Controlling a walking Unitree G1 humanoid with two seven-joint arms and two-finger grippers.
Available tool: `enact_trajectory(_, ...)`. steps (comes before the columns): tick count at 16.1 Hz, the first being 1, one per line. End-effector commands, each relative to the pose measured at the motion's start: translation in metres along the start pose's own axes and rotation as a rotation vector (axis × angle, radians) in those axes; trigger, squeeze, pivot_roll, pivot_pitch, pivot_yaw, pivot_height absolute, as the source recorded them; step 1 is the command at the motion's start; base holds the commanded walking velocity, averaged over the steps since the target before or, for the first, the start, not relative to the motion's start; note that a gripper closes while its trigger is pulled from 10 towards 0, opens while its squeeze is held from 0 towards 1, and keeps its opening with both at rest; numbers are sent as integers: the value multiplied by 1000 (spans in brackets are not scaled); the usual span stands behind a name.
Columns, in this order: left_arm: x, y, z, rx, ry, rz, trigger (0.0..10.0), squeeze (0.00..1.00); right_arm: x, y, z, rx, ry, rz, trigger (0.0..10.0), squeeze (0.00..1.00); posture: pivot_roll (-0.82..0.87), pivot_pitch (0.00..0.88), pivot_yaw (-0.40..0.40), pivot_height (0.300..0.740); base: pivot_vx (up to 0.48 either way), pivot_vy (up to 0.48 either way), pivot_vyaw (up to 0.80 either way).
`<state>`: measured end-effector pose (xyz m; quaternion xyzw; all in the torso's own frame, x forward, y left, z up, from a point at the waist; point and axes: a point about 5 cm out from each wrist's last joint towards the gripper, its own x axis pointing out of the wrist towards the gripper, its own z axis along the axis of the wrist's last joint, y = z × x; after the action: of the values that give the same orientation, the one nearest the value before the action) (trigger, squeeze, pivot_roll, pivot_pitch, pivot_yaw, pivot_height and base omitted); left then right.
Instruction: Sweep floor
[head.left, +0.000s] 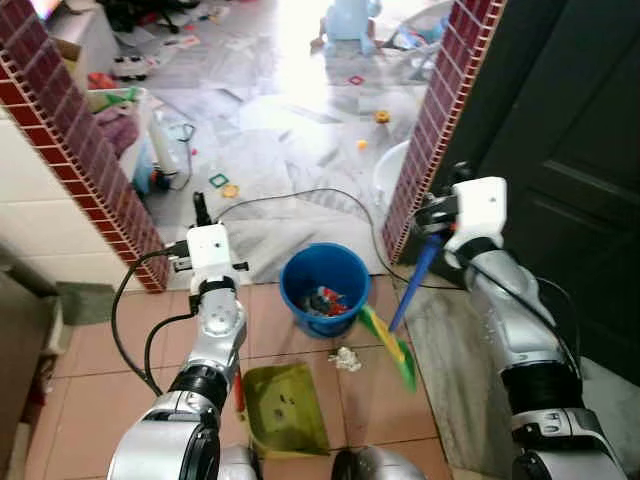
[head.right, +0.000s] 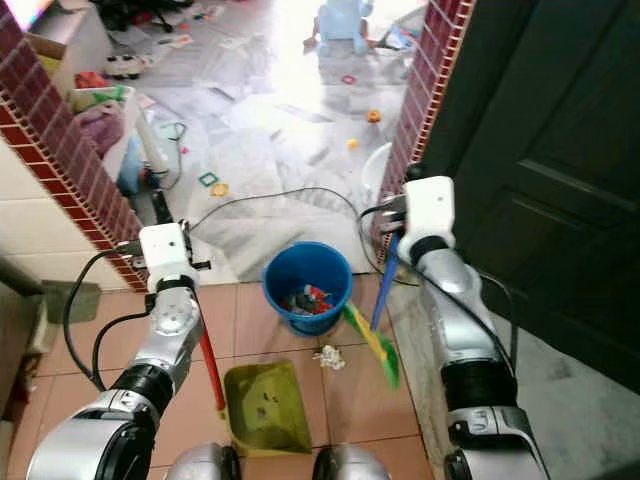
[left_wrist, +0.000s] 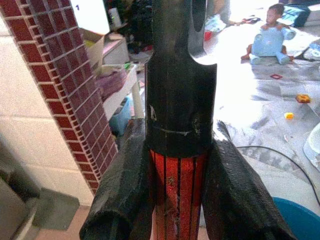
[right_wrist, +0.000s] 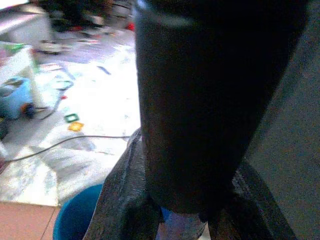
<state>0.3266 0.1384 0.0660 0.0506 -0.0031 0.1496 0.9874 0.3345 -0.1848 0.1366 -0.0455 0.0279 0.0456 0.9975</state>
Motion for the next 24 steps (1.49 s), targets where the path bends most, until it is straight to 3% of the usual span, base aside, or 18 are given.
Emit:
enact_trajectory(1, 2, -2, 2, 58, -21, -6, 10000, 0, 2, -6, 4, 70, 13, -36, 10000, 0, -251, 82, -57, 740, 0, 0, 0)
enact_trajectory(4, 0, -8, 3, 71, -27, -6, 10000, 0, -1, -6, 1, 225, 50, -36, 10000, 0, -267, 78, -58, 740, 0, 0, 0)
enact_trajectory(7, -2, -9, -1, 71, -16, 1, 10000, 0, -4, 8, 8, 402, 33, 33, 10000, 0, -265, 73, -65, 740, 0, 0, 0)
enact_trajectory(9, -2, -9, -1, 70, -11, -4, 10000, 0, -4, 17, 16, 431, 24, 114, 10000, 0, -266, 72, -66, 740, 0, 0, 0)
enact_trajectory(13, -2, -10, -3, 78, -2, -6, 10000, 0, -10, 20, 27, 387, 23, 282, 10000, 0, -277, 69, -68, 740, 0, 0, 0)
enact_trajectory(16, -2, -9, -4, 68, 10, -2, 10000, 0, -16, 21, 36, 436, 29, 369, 10000, 0, -273, 63, -60, 740, 0, 0, 0)
enact_trajectory(18, -1, -7, -5, 51, 26, -13, 10000, 0, -22, 32, 53, 467, 9, 514, 10000, 0, -269, 59, -49, 740, 0, 0, 0)
enact_trajectory(19, -1, -6, -7, 46, 41, -23, 10000, 0, -31, 40, 71, 458, -20, 662, 10000, 0, -263, 56, -41, 740, 0, 0, 0)
enact_trajectory(21, 1, -1, -9, 42, 62, -22, 10000, 0, -49, 46, 90, 342, -54, 880, 10000, 0, -254, 50, -31, 740, 0, 0, 0)
enact_trajectory(24, 4, 1, -7, 37, 59, -26, 10000, 0, -59, 35, 93, 211, -54, 954, 10000, 0, -239, 44, -14, 740, 0, 0, 0)
